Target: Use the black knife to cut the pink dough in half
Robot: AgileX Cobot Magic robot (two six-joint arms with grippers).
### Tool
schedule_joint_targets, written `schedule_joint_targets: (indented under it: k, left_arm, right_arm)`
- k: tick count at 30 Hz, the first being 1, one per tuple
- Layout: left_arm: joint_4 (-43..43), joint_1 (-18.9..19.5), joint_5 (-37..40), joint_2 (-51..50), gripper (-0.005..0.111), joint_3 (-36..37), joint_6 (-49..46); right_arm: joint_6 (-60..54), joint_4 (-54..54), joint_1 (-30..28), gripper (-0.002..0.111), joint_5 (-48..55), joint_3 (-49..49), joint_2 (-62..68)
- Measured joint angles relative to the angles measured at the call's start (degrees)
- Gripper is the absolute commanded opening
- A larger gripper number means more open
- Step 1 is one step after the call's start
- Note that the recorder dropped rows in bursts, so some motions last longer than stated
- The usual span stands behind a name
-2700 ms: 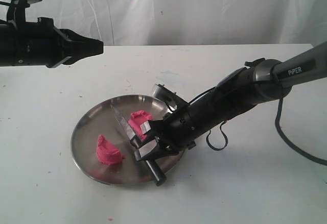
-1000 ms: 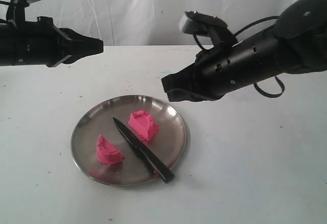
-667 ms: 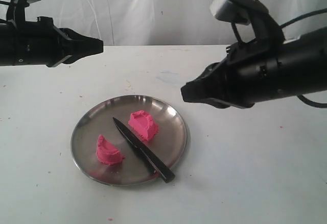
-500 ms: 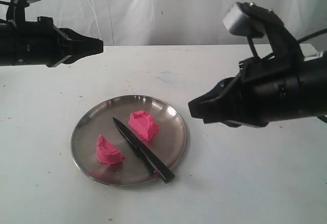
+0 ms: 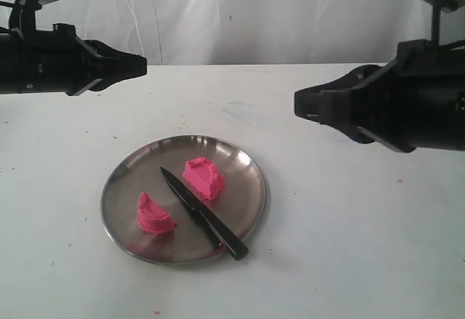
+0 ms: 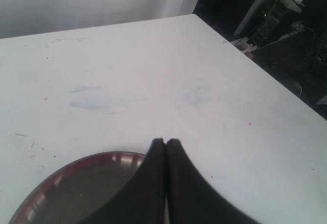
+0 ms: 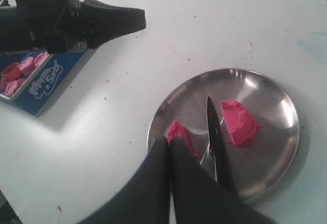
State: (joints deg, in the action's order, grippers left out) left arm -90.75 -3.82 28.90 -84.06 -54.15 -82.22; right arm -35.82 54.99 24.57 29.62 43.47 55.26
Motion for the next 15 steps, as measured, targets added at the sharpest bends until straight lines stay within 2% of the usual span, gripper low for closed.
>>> schedule_joint_targets:
  k: [2, 6, 8, 11, 15]
  left_arm:
    - [0.0, 0.0, 0.0, 0.0, 0.0, 0.0, 0.0]
    - [-0.1, 0.0, 0.0, 0.0, 0.0, 0.0, 0.0]
    - [-0.1, 0.0, 0.0, 0.0, 0.0, 0.0, 0.0]
    - [-0.1, 0.0, 0.0, 0.0, 0.0, 0.0, 0.0]
    - [-0.1, 0.0, 0.0, 0.0, 0.0, 0.0, 0.0]
  right_arm:
    - [2.2, 0.1, 0.0, 0.0, -0.4, 0.0, -2.2]
    - [3.7, 0.5, 0.1, 0.0, -10.1, -6.1, -9.5]
    - [9.0, -8.4, 0.1, 0.0, -15.3, -11.4, -15.7]
    - [23.6, -28.2, -2.1, 0.0, -18.0, -21.0, -27.3]
    - [27.1, -34.5, -6.0, 0.0, -17.8, -29.5, -36.3]
